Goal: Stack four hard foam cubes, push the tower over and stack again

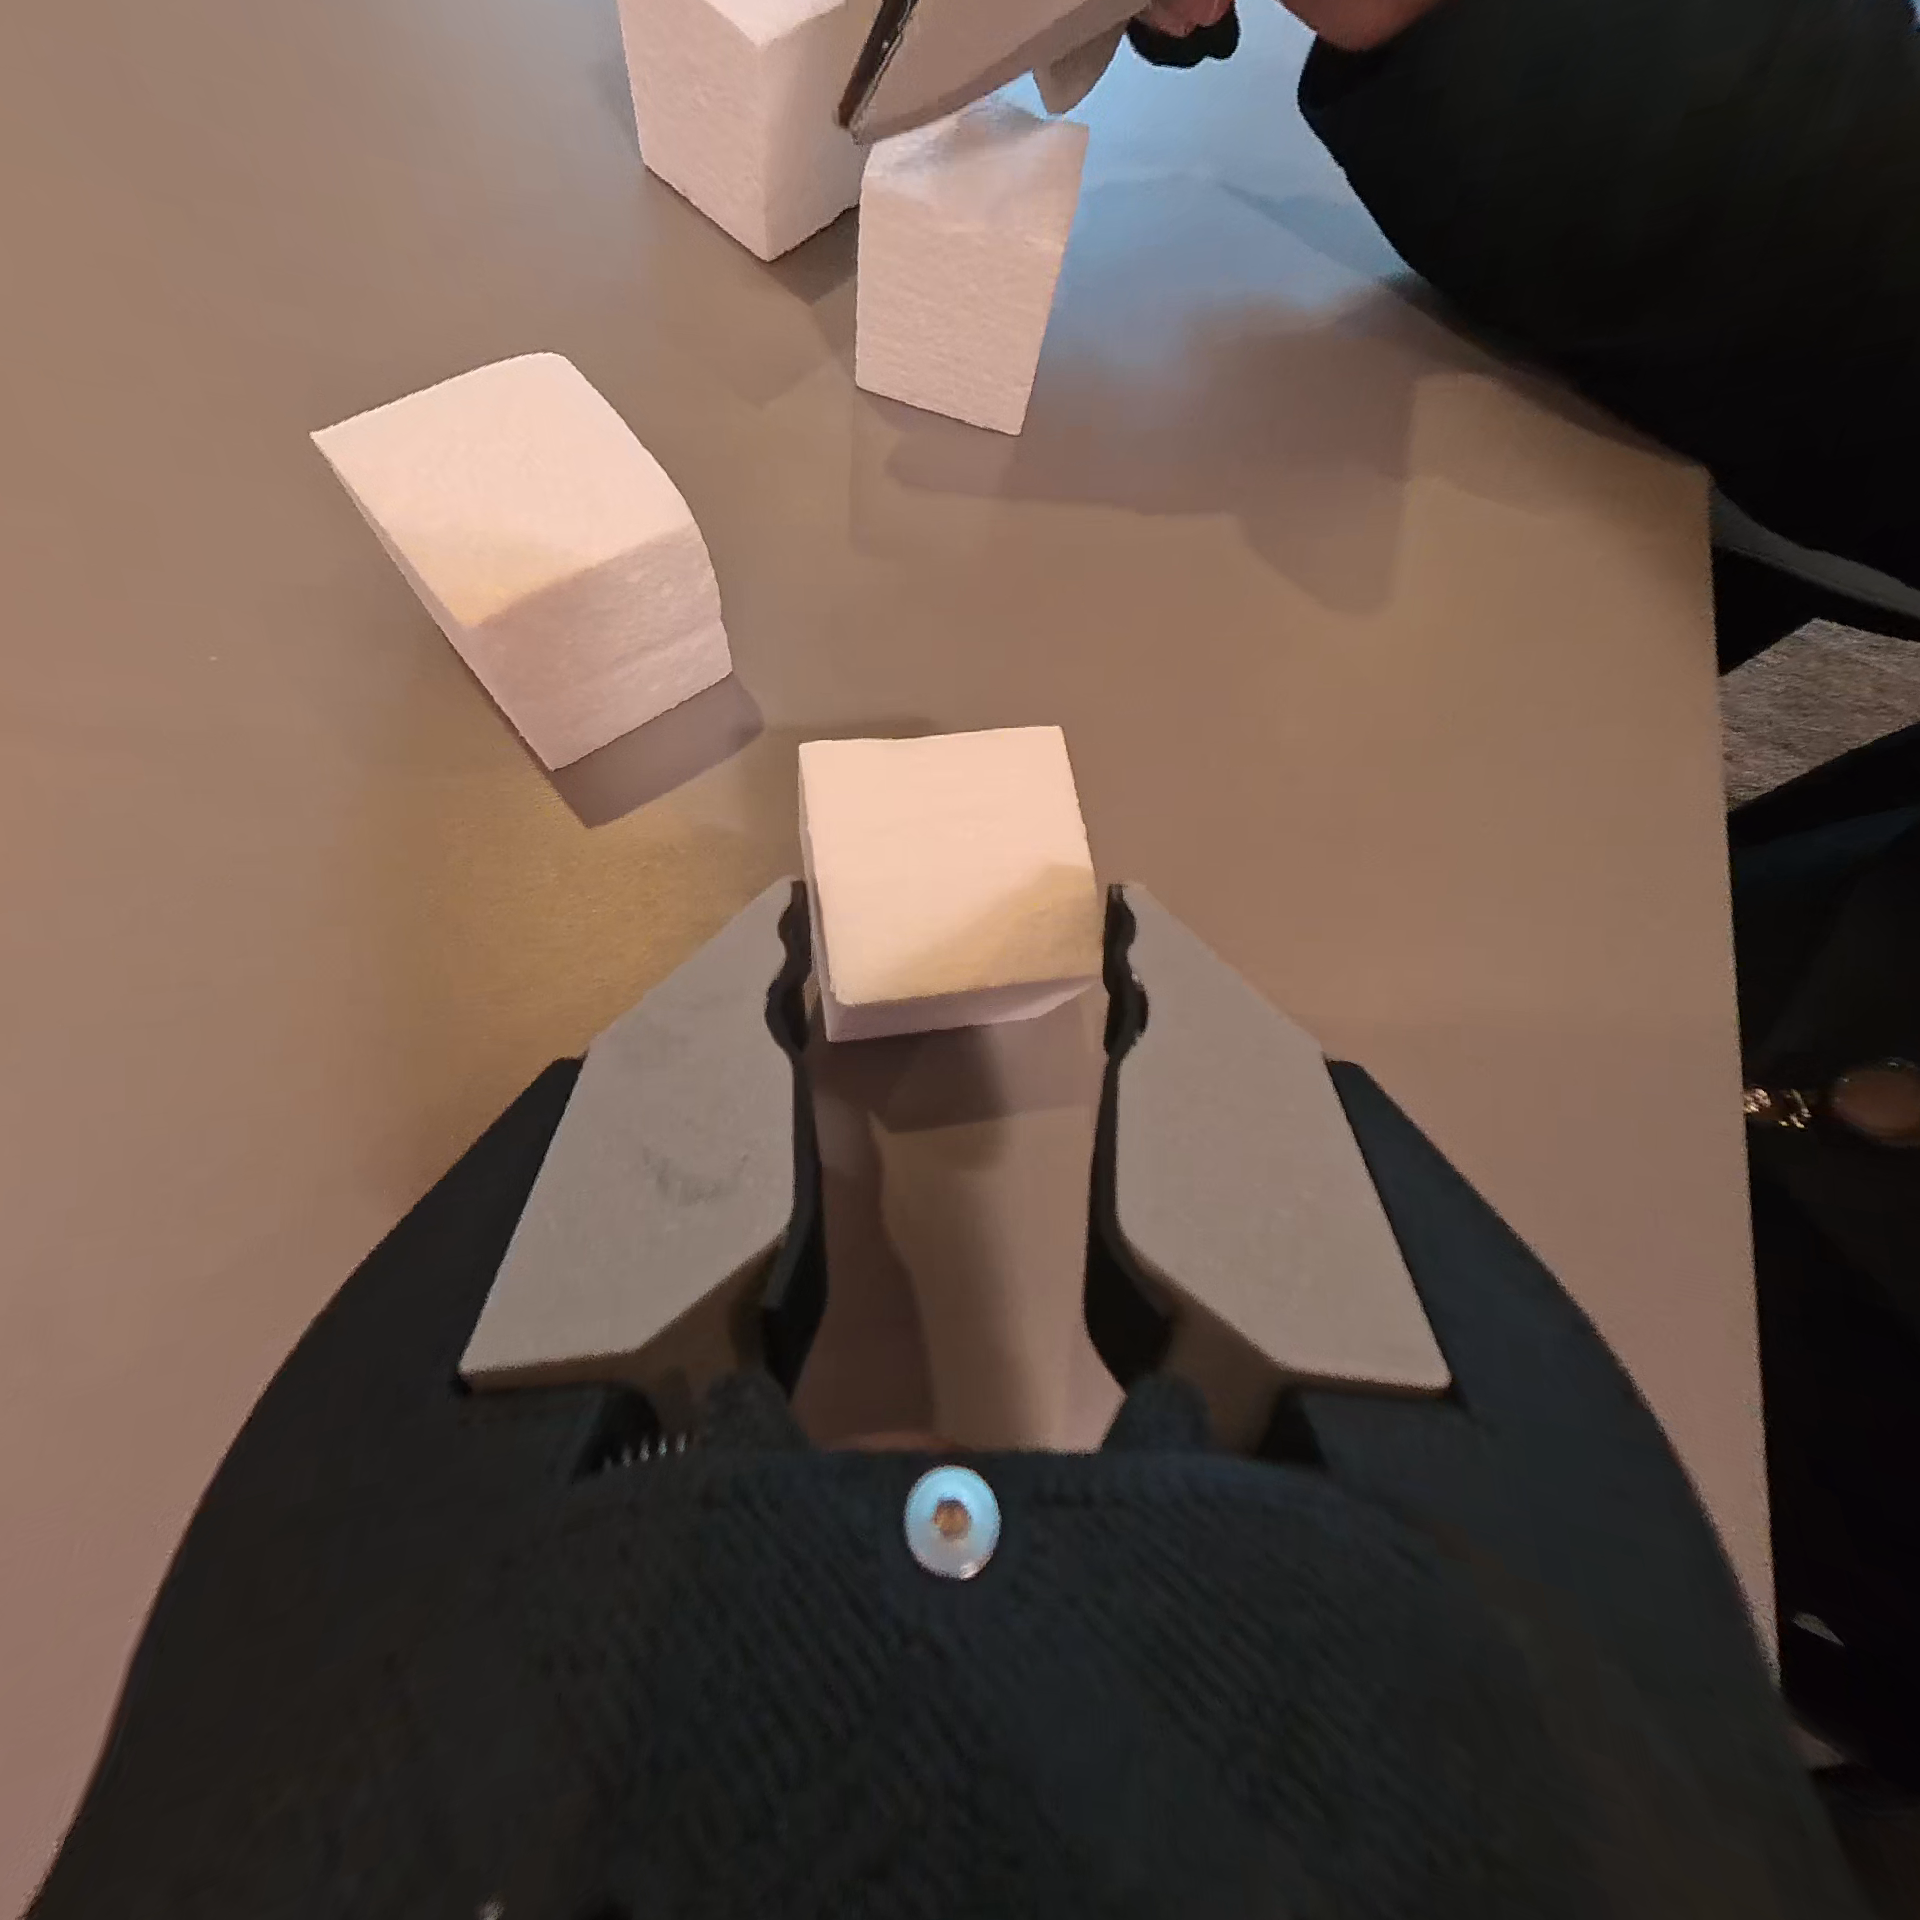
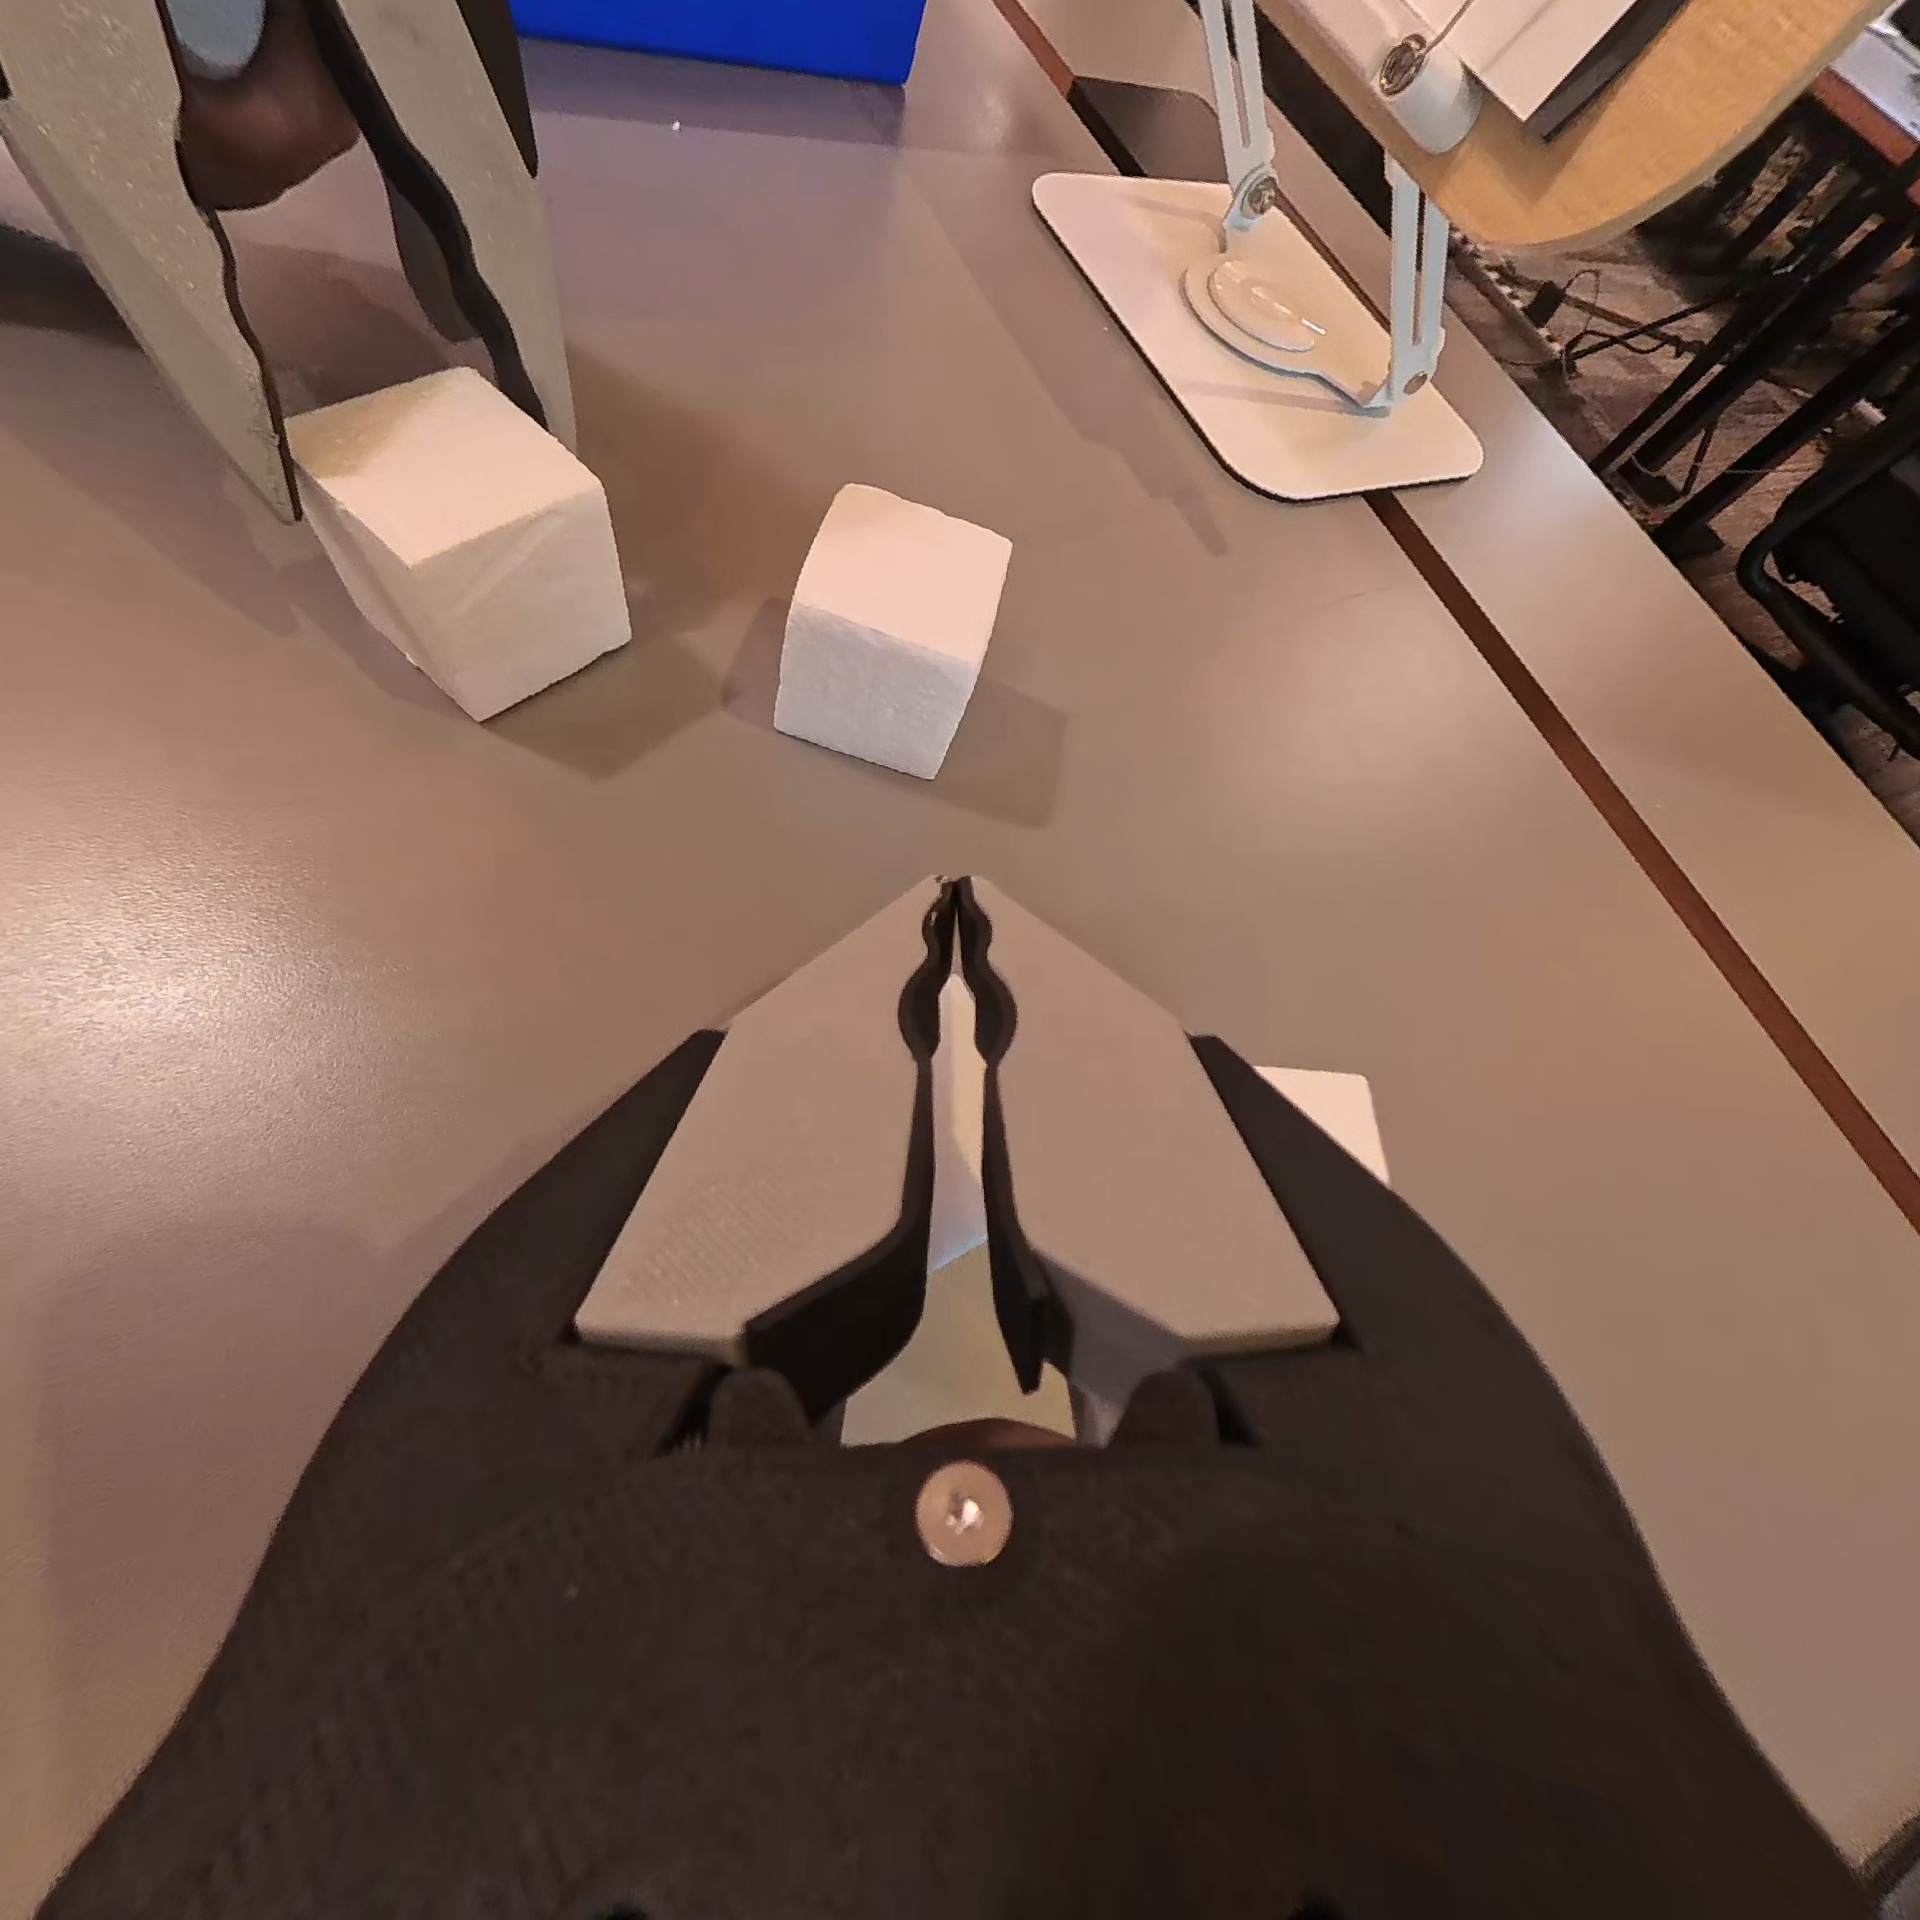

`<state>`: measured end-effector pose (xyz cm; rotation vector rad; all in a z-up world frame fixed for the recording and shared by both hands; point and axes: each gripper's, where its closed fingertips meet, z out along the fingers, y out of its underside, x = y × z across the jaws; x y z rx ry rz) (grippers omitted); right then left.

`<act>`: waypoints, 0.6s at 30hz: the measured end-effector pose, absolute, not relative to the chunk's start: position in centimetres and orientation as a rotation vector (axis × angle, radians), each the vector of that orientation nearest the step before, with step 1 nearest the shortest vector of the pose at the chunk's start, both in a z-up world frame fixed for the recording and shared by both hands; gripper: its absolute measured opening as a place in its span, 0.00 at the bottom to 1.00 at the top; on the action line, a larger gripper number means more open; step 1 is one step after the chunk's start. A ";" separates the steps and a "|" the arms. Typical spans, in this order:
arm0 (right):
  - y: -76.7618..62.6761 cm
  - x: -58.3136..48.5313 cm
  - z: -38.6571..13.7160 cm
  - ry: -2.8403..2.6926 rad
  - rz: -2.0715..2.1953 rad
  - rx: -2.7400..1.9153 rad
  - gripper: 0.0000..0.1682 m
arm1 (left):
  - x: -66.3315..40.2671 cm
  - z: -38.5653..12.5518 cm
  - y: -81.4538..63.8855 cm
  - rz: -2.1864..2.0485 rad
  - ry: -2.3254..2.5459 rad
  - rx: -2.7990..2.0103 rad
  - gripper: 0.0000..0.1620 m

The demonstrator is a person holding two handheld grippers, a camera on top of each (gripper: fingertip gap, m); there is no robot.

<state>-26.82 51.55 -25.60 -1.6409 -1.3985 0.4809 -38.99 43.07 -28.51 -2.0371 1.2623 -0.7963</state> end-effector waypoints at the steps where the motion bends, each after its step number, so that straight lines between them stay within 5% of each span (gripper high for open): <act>1: 51.6 -26.7 -25.5 -1.390 0.487 -1.639 0.00 | -39.0 -28.5 43.1 -0.789 1.265 -2.035 0.34; 18: 50.3 -26.0 -24.7 -1.417 0.583 -1.583 0.00 | -39.1 -28.5 42.9 -0.752 1.292 -2.025 0.35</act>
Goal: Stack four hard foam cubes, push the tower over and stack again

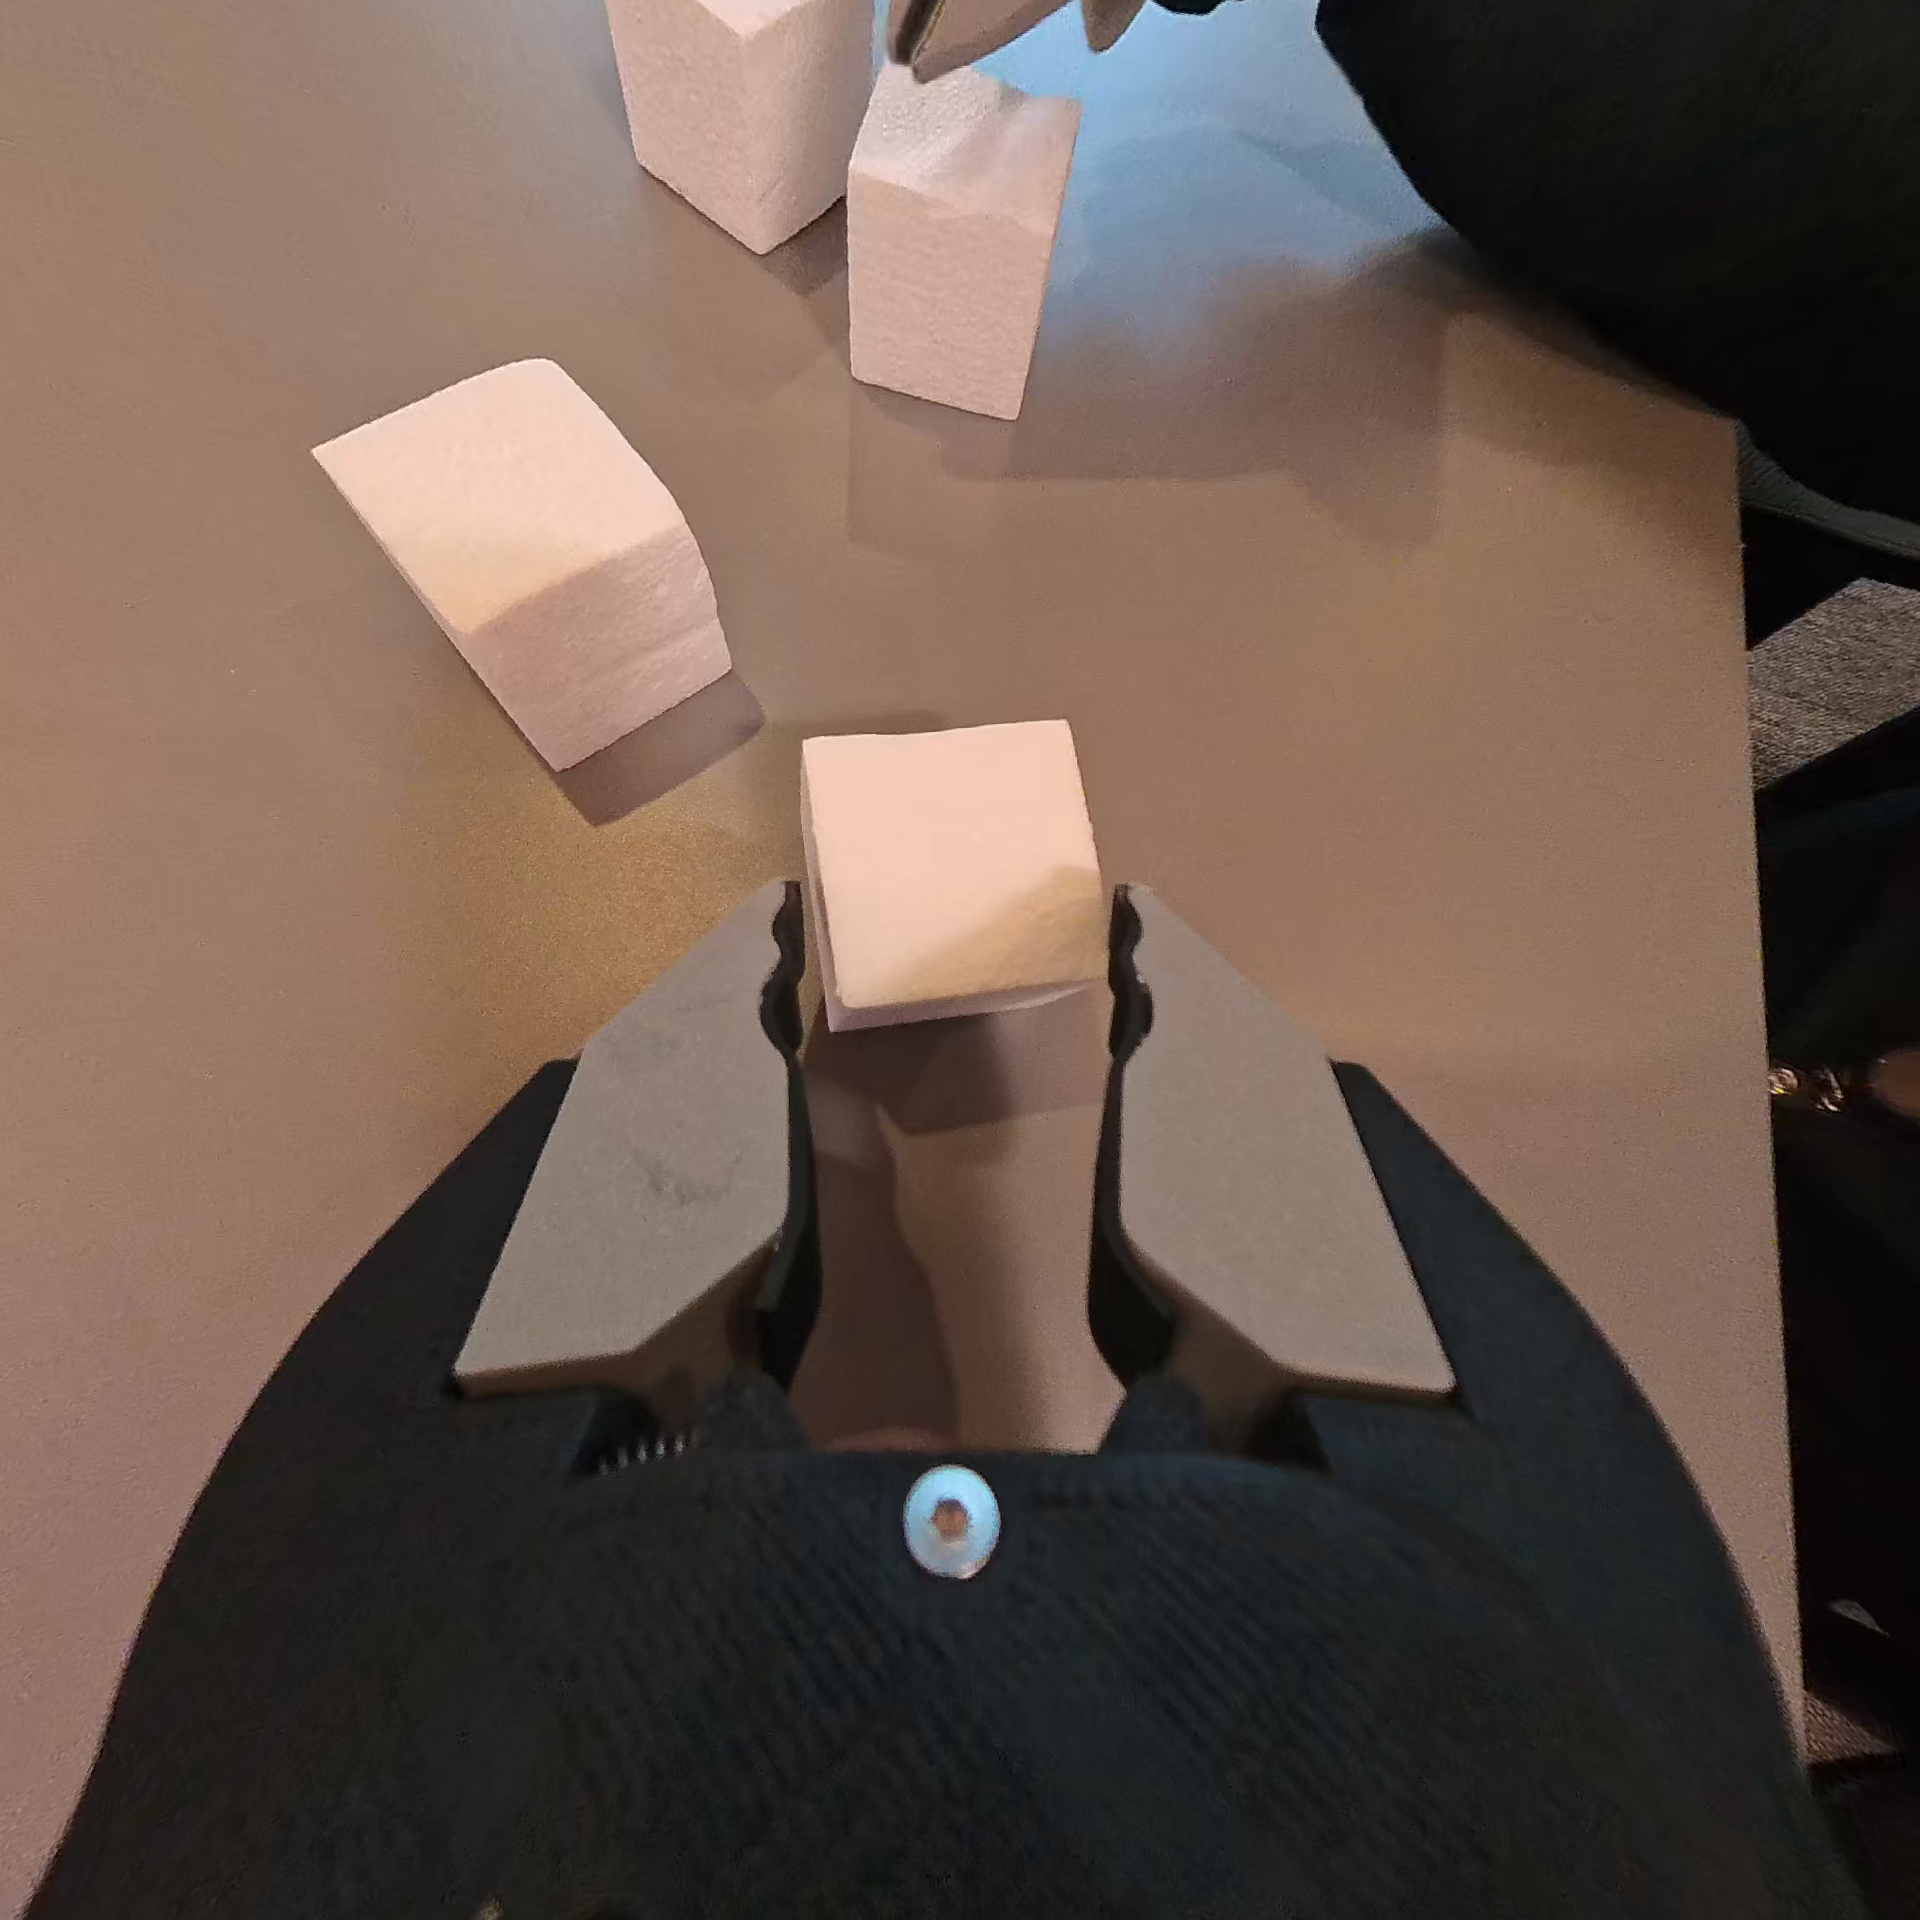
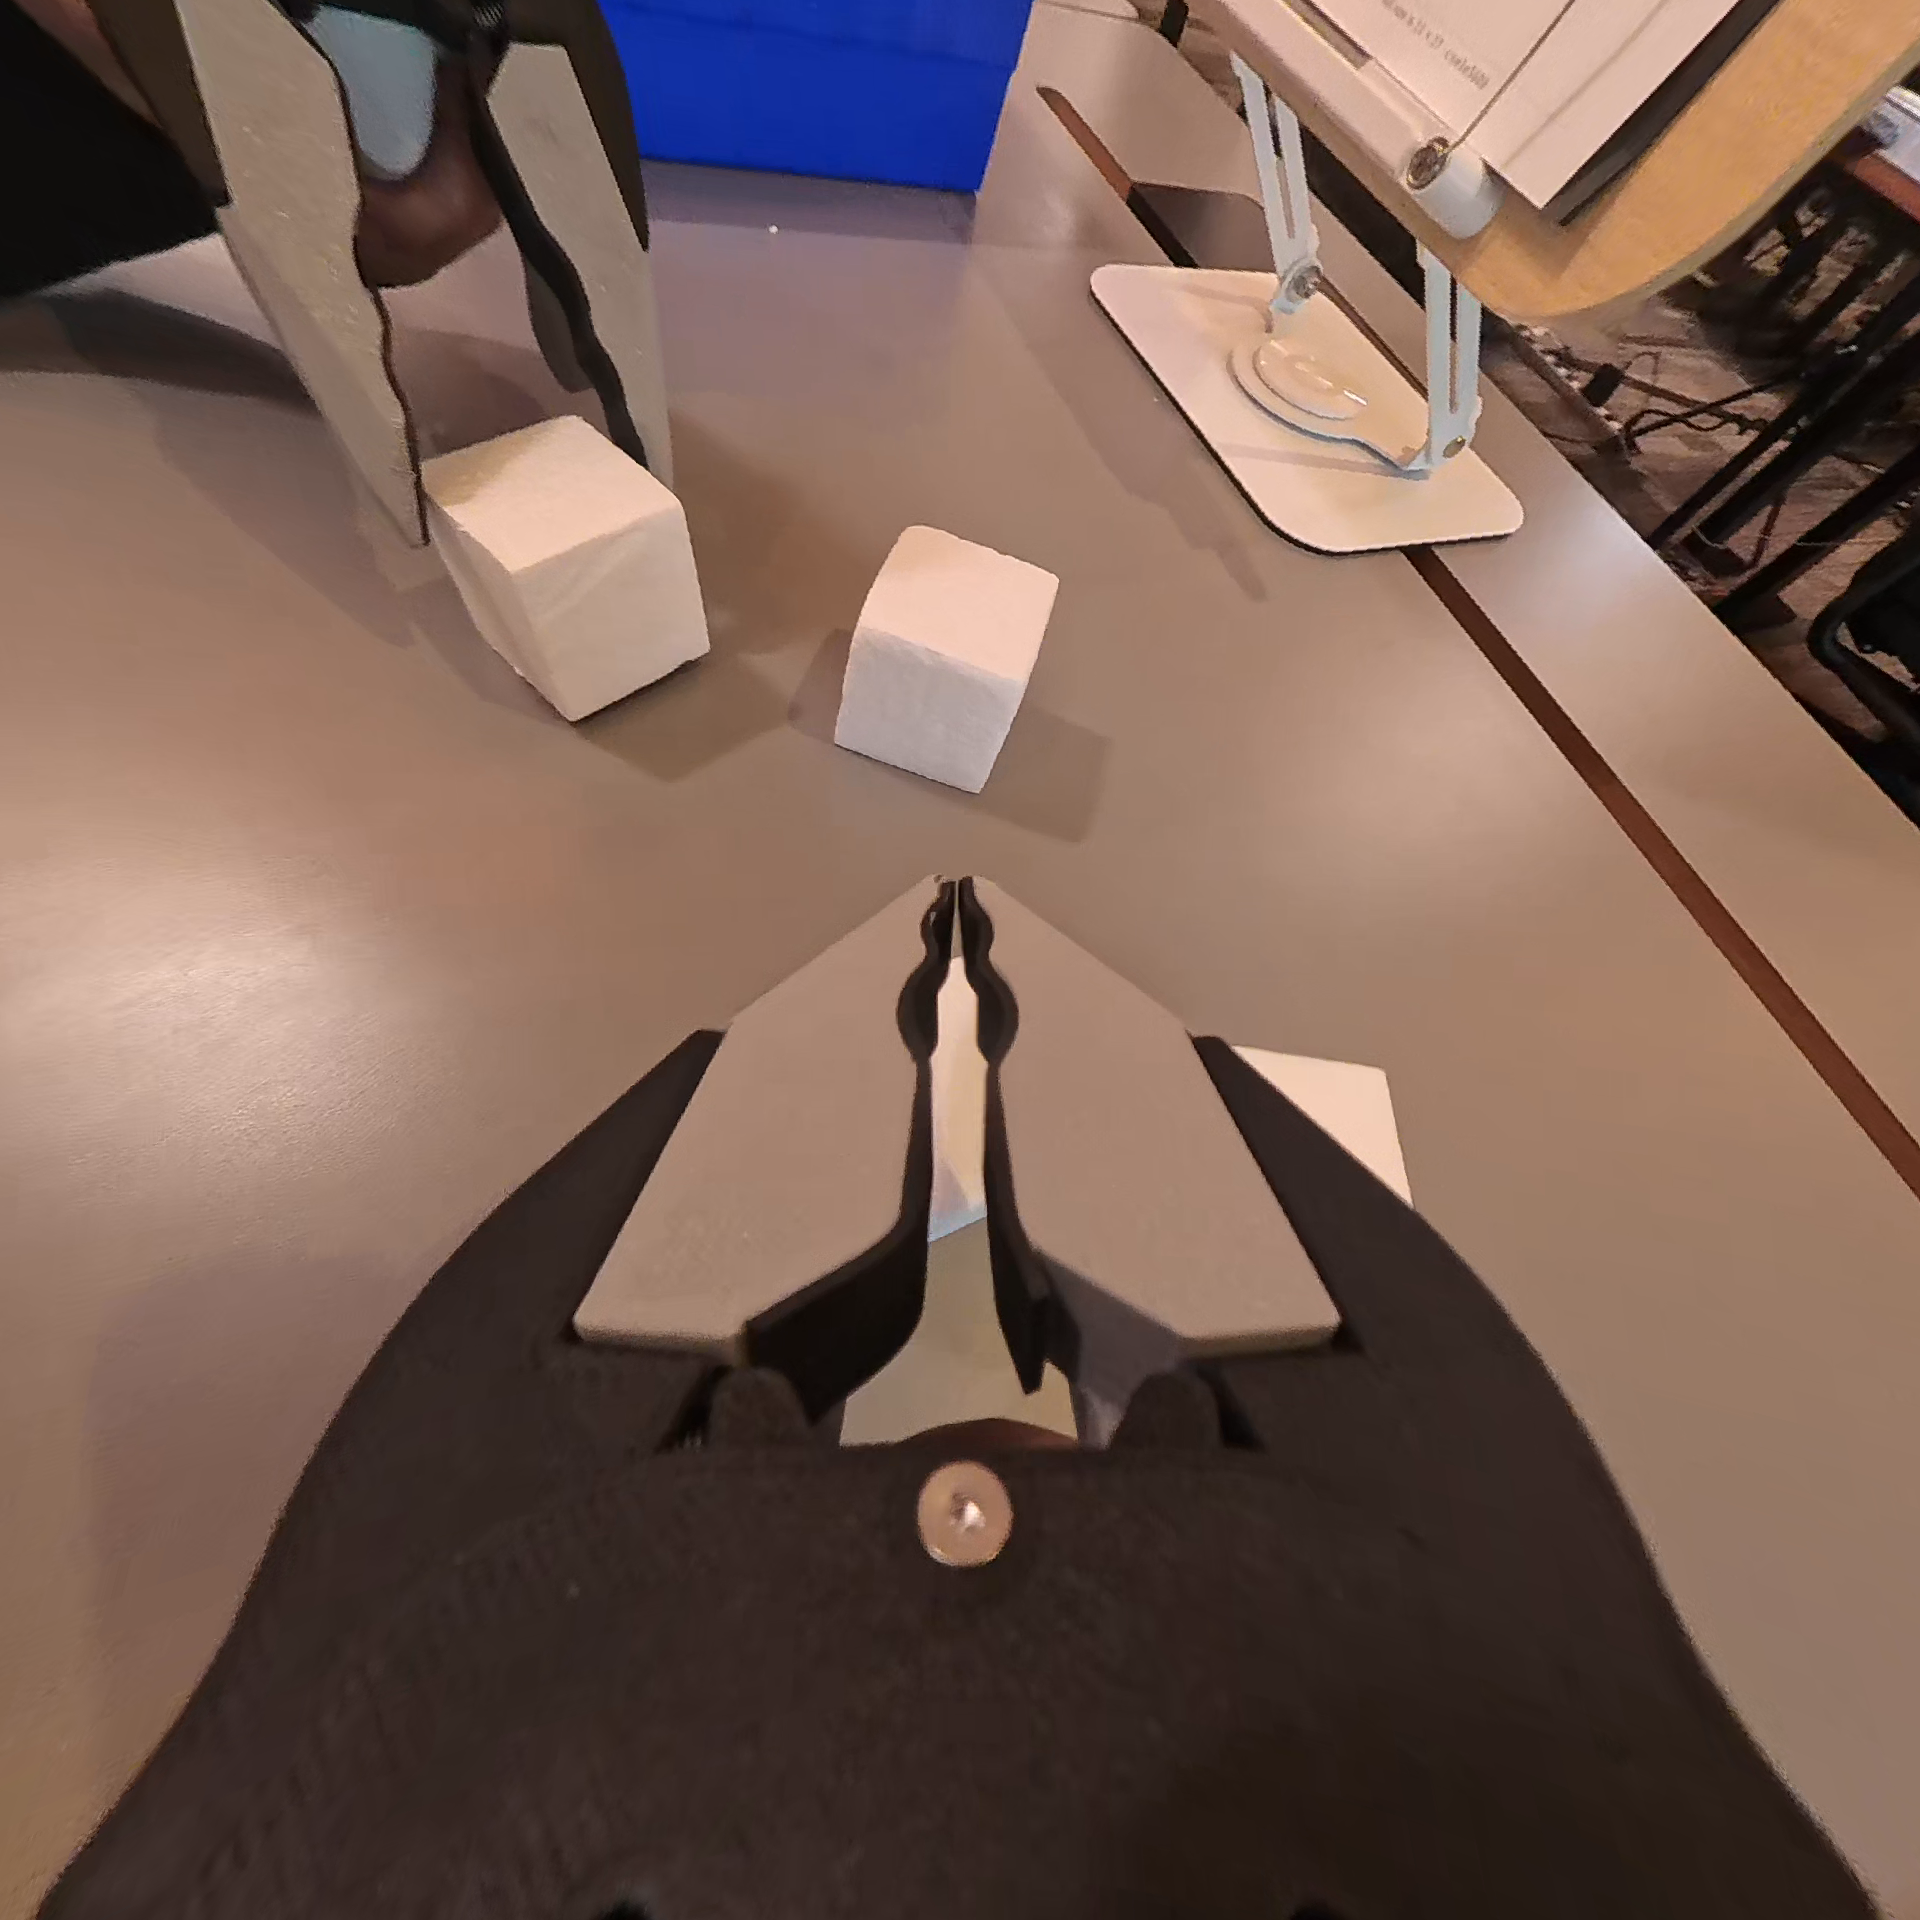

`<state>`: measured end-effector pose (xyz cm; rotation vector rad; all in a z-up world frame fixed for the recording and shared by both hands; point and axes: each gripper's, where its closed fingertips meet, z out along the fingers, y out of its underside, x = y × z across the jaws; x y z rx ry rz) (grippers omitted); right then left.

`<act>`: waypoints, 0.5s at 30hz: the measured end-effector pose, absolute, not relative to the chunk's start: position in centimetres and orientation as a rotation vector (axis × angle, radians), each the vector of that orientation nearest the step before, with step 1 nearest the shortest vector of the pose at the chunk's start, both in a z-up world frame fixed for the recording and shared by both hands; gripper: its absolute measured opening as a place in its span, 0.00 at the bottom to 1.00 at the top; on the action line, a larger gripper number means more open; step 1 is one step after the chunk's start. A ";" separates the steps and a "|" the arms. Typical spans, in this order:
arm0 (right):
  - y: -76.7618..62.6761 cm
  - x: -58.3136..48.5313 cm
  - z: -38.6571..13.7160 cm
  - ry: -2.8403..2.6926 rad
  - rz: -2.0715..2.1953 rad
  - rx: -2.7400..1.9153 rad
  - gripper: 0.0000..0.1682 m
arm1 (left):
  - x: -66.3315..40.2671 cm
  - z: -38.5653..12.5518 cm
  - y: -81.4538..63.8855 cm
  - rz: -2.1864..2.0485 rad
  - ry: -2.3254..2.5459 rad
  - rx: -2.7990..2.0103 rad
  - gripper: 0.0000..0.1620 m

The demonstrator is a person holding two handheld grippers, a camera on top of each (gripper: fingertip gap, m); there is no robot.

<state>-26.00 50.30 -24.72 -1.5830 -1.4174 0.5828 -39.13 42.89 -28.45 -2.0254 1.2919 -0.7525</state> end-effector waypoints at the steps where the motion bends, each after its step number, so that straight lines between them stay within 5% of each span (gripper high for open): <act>1: 50.2 -25.9 -24.7 -1.419 0.594 -1.581 0.00 | -39.1 -28.5 42.9 -0.752 1.292 -2.026 0.35; 15: 49.3 -24.5 -25.0 -1.473 0.653 -1.589 0.18 | -39.1 -28.5 42.7 -0.776 1.298 -2.032 0.36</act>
